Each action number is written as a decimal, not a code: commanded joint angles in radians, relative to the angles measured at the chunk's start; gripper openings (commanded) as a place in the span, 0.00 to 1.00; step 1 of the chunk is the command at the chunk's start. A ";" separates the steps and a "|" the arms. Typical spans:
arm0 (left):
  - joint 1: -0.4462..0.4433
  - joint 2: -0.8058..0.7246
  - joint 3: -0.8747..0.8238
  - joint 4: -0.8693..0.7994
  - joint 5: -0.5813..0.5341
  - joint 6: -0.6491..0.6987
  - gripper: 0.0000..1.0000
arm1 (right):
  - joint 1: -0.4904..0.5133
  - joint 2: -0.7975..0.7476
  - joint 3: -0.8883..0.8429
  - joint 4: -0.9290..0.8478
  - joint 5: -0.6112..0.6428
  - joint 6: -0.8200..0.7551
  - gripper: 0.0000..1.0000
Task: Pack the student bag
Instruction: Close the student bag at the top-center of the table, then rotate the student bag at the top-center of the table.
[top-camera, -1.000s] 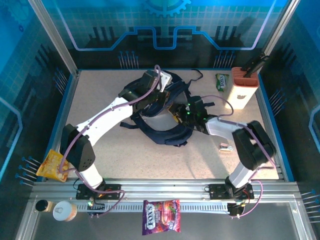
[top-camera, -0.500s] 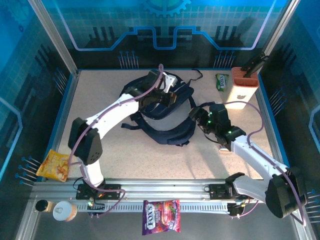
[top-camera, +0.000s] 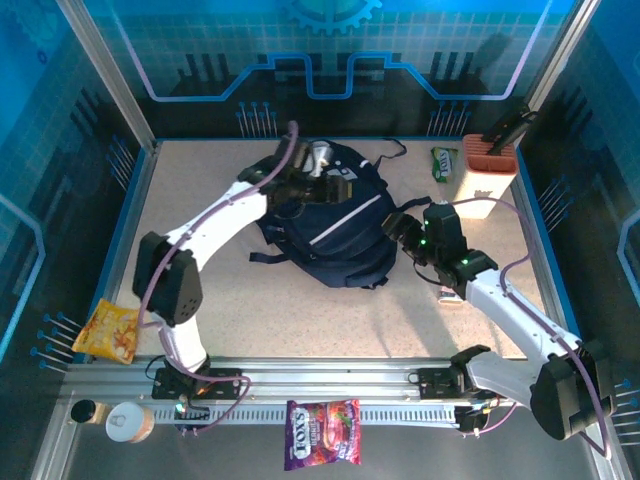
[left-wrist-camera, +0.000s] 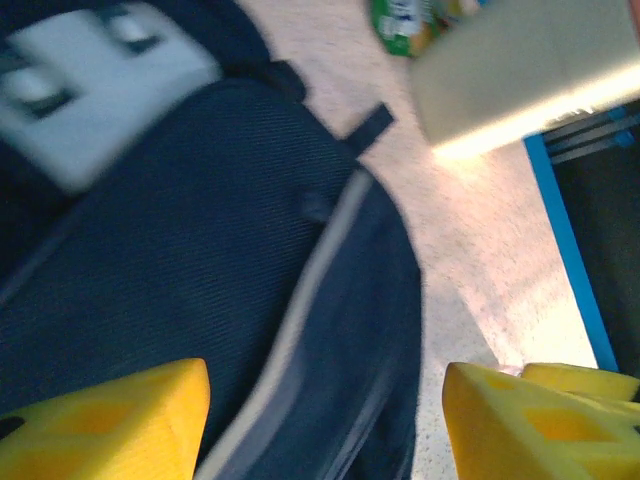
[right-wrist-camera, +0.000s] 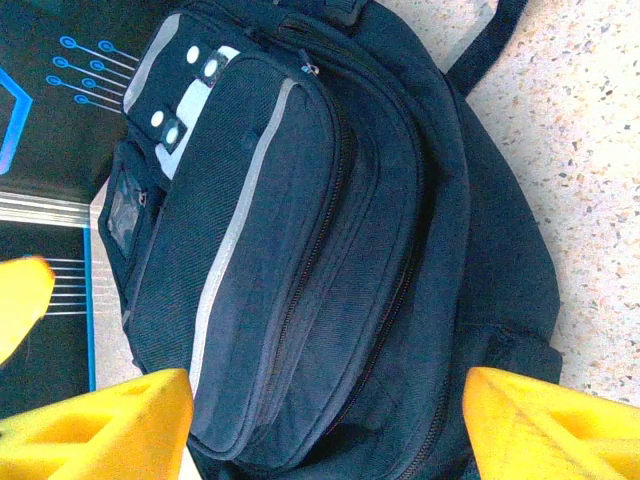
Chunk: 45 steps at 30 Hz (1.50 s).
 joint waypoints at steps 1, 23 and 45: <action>0.092 -0.105 -0.139 0.045 0.017 -0.155 0.64 | 0.010 0.022 0.039 -0.027 -0.020 -0.032 0.72; 0.387 -0.012 -0.311 0.128 0.164 -0.337 0.61 | 0.091 0.232 0.141 0.031 -0.142 -0.037 0.71; 0.384 0.110 -0.240 0.129 0.217 -0.389 0.53 | 0.102 0.376 0.212 0.079 -0.194 -0.019 0.69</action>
